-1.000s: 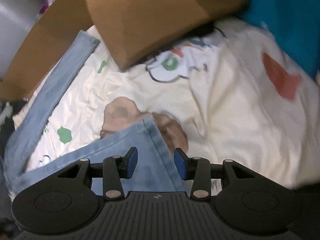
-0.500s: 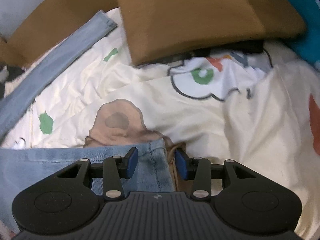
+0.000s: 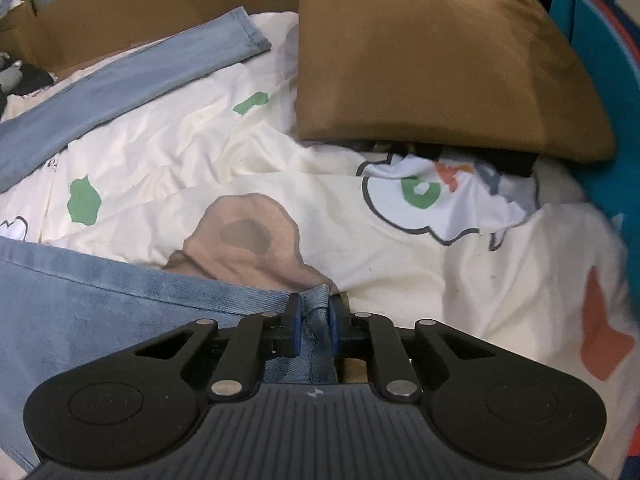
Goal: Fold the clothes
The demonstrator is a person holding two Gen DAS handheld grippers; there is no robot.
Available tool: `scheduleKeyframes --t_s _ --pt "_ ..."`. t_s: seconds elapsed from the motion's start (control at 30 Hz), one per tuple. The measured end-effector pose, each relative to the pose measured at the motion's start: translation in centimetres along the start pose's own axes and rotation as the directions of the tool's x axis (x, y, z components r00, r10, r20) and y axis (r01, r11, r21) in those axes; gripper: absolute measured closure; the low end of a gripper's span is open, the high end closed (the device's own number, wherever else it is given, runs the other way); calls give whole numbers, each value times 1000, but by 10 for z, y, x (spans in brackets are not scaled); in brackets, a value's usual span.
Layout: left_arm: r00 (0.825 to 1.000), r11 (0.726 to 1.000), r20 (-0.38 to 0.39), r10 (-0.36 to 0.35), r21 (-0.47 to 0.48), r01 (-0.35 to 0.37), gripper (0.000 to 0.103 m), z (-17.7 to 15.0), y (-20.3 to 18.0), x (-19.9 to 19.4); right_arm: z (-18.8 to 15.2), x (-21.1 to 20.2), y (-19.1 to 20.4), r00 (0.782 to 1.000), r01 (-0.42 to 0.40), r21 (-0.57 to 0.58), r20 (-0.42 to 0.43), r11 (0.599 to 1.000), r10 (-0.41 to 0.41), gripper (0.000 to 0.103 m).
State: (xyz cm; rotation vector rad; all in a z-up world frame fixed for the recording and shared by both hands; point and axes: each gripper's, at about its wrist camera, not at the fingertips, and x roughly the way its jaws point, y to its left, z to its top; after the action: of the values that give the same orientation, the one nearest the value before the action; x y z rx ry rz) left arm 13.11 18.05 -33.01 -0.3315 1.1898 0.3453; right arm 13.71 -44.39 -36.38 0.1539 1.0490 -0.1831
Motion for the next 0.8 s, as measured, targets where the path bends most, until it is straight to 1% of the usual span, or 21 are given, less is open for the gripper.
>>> scheduleKeyframes --t_s 0.2,0.27,0.3,0.4,0.57,0.67,0.73,0.8 --pt "999 999 39 -10 51 8 54 26 -18 26 7 -16 2 998 50 36 25 998 -51 92" --pt "999 997 39 -10 77 7 55 35 -24 40 8 -20 3 998 64 37 27 997 -65 92" --pt "999 996 34 -10 88 7 56 38 -27 48 8 -21 3 997 70 36 26 997 -71 92" --pt "1000 992 8 6 128 -7 62 46 -36 73 9 -17 5 996 88 36 11 995 -88 92" --pt "1000 987 6 30 157 -30 62 59 -50 104 16 -1 6 995 100 34 -16 994 -99 92" --pt "998 975 45 54 213 -63 58 63 -62 109 17 10 7 995 97 32 -39 995 -96 91" --pt "998 972 33 62 227 -68 58 67 -65 110 17 14 6 995 90 48 -56 995 -87 90" --pt "999 973 5 42 226 -42 59 70 -60 105 19 11 4 995 83 64 -53 994 -80 88"
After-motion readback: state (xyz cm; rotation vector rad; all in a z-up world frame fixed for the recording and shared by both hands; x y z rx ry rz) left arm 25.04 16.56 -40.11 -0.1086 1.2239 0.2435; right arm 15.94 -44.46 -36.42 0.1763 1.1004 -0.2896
